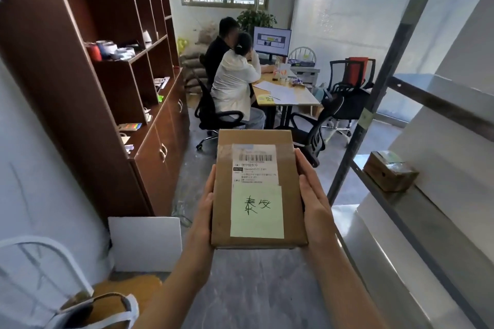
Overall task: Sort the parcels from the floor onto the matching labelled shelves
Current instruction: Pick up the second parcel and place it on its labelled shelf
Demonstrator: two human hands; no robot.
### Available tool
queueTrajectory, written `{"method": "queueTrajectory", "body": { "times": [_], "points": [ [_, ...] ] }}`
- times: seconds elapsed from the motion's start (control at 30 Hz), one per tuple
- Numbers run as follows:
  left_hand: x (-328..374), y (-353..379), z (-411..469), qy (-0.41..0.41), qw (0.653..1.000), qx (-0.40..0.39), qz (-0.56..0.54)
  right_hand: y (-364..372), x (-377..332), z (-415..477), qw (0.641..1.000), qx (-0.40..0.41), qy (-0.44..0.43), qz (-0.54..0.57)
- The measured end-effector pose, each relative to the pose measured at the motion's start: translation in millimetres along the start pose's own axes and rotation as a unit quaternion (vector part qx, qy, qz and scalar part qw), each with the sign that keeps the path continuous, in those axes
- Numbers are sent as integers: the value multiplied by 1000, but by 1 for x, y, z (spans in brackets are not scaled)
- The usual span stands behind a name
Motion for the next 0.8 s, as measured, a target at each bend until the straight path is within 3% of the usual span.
{"method": "queueTrajectory", "body": {
  "times": [0.43, 0.8],
  "points": [
    [-18, 48, 63, 32, 998, 30, 49, -40, 15, 83, 997, -46, 17, 59],
    [-32, 71, 111, 20, 998, 12, 55, -62, 22, 127, 997, -26, 24, 63]
  ]
}}
Point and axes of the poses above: each hand's wrist, its own z-axis towards the middle knuckle, its own y-axis out of the palm, x = y × z, the point moved 5 cm from there along z, towards the middle knuckle, and after that the axes turned 9 degrees about -z, right-handed, at the moved point
